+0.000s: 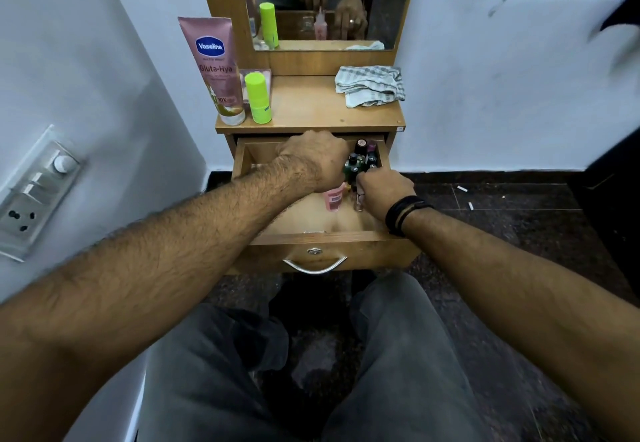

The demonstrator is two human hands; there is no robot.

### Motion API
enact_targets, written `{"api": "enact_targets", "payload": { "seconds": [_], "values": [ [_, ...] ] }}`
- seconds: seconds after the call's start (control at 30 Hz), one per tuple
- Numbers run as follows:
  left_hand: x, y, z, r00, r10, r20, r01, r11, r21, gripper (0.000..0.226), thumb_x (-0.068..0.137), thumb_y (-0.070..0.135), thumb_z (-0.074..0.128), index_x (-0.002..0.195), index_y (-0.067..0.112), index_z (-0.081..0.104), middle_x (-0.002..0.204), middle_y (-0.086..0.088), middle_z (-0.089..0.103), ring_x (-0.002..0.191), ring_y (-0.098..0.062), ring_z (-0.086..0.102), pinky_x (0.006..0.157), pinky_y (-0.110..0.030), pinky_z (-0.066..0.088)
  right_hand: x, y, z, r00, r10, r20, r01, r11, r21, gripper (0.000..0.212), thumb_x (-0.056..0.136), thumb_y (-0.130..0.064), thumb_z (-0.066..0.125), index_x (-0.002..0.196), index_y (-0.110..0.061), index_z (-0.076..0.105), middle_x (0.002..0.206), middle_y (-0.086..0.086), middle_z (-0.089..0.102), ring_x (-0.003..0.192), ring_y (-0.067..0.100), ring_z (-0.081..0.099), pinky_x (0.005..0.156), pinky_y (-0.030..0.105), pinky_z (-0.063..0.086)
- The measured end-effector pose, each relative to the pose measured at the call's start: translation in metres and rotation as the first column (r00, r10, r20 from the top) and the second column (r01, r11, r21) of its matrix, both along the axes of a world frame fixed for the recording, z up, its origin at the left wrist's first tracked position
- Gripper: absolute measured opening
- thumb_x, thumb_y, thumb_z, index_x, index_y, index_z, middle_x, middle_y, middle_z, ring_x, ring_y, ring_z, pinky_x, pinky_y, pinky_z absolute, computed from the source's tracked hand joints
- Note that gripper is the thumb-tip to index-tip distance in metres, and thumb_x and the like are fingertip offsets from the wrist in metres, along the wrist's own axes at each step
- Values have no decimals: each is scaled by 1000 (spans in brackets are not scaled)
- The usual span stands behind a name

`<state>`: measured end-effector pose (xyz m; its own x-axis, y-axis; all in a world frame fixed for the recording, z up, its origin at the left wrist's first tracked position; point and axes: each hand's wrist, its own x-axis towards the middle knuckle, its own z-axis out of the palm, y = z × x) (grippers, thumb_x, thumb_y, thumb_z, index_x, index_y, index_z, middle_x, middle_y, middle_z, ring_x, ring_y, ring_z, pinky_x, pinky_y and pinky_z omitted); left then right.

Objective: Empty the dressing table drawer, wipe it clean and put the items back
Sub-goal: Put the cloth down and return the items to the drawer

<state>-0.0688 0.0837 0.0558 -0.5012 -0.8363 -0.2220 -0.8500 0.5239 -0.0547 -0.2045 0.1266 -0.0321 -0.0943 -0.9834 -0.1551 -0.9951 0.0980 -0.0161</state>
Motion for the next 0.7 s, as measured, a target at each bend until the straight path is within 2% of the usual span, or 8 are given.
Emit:
{"api": "enact_targets", "payload": {
  "seconds": [0.2,0.27,0.33,0.47,0.6,0.7],
  "values": [
    [5,1,-7,999,7,-38,-5,999,37,30,92,35,60,120,26,64,114,-6,59,101,-30,57,83,-49,54,0,4,2,1000,-5,20,5,1000,-6,16,97,-25,58,111,-17,61,111,7,62,103,32,62,84,53,57],
    [7,-1,-9,999,8,-43,-7,1000,27,28,92,33,60,120,26,64,108,-4,56,96,-28,52,84,-51,54,0,6,5,1000,-11,25,11,1000,-6,17,96,-27,58,110,-18,61,110,7,62,103,32,62,84,53,57],
    [8,-3,-10,999,9,-43,-8,1000,24,28,93,33,59,119,25,65,105,-3,54,92,-26,48,82,-48,54,-1,6,7,999,-16,36,16,1000,-16,17,95,-29,59,108,-18,62,108,7,63,102,31,62,84,52,57],
    [13,-8,-14,995,8,-96,-4,999,39,29,92,39,57,115,24,67,109,-6,61,91,-27,53,74,-39,50,-2,4,15,997,-4,75,7,999,-38,17,91,-30,63,104,-18,63,105,6,64,96,29,62,83,47,58],
    [18,-12,-27,990,39,-133,-25,993,112,26,89,40,65,108,24,72,108,-4,69,97,-25,62,79,-34,53,2,-2,25,996,66,63,-70,995,65,14,90,-28,68,99,-17,64,88,2,62,85,22,59,78,39,57],
    [23,-9,-43,979,113,-172,-68,967,247,22,90,36,70,105,20,74,88,0,71,86,-21,67,62,-28,51,11,-4,28,991,132,4,-131,981,142,5,92,-20,62,92,-16,60,77,-1,54,82,23,60,76,35,55]
  ]
}}
